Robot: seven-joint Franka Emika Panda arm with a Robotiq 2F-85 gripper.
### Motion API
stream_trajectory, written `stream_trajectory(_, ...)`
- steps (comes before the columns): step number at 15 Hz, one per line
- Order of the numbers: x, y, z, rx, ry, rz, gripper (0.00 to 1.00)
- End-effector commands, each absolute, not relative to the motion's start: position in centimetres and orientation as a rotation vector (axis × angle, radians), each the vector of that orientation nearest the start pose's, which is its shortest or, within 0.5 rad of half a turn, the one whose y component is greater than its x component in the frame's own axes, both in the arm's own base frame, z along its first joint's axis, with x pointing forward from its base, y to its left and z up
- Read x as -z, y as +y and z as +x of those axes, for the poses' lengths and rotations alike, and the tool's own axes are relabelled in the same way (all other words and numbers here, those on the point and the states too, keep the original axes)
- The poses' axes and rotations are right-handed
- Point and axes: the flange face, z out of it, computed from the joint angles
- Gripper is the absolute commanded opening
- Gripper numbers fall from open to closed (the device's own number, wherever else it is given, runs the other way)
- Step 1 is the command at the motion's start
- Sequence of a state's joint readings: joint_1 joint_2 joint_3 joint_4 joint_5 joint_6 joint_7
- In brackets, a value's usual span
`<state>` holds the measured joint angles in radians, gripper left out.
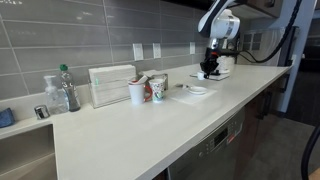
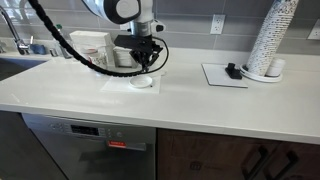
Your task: Remove the mug cup from the white saucer plate and move it slightly to the right on the counter top
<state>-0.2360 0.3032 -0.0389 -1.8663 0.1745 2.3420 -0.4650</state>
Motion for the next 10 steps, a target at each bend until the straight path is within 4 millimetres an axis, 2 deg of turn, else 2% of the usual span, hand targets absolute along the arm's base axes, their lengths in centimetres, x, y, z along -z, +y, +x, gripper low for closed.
stream_trajectory(1,-36.9,-19.0,63.3,0.256,0.006,-3.061,0.03)
stream_trajectory(5,-36.9,-20.8,65.4,0.287,0.196,-3.075,0.03)
stream_trajectory(6,-37.1,-20.0,64.0,0.287,0.114,-3.072,0.03)
stream_trajectory(7,-37.0,-20.2,64.3,0.291,0.123,-3.073,0.11)
stream_trajectory(10,-37.0,-20.0,64.4,0.291,0.119,-3.073,0.11)
